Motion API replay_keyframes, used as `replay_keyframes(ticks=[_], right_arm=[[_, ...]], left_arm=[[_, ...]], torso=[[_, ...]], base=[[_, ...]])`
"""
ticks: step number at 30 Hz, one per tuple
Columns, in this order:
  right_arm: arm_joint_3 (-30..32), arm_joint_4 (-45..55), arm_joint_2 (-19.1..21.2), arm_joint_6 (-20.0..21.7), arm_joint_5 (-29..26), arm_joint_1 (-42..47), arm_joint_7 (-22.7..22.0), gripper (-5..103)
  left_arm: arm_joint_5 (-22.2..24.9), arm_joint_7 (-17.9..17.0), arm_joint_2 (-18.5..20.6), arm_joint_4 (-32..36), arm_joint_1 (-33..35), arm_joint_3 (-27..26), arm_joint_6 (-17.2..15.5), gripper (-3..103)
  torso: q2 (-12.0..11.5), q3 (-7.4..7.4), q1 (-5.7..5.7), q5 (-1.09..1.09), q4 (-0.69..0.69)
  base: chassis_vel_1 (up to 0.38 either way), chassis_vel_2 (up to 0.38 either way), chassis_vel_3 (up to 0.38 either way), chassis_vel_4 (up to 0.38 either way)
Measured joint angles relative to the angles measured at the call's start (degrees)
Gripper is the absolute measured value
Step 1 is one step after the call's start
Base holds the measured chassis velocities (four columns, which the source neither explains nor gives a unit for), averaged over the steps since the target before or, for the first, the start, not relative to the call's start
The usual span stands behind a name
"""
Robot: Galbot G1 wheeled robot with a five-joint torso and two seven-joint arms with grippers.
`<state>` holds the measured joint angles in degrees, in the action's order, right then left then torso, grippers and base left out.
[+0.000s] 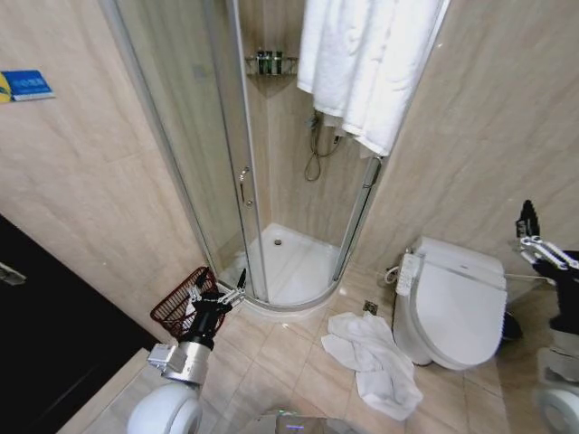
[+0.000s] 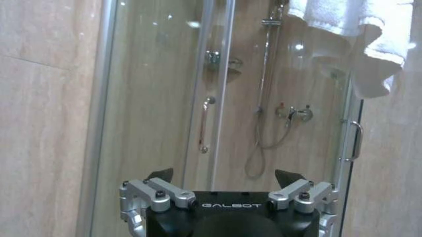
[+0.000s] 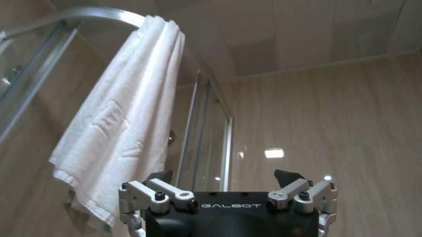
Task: Discard the used towel into the hamper.
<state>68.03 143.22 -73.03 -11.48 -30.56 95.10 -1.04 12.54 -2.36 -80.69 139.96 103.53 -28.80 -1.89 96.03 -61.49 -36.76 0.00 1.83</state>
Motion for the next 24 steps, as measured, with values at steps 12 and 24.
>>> replay_keyframes(ticks=[12,24], right_arm=[[-0.2,0.0,0.0,-2.3,0.5,-1.3,-0.5,100],[2.9,0.0,1.0,-3.5,1.2,-1.3,-2.0,100]], left_arm=[[0.0,0.0,0.0,0.0,0.0,0.0,0.0,100],[0.0,0.0,0.0,0.0,0.0,0.0,0.0,100]], torso=[[0.0,0.00,-0.02,0.02,-0.03],[0.0,0.00,-0.01,0.00,-0.05]], base=[[0.049,0.043,-0.033,-0.015],[0.040,0.049,0.064,0.072]])
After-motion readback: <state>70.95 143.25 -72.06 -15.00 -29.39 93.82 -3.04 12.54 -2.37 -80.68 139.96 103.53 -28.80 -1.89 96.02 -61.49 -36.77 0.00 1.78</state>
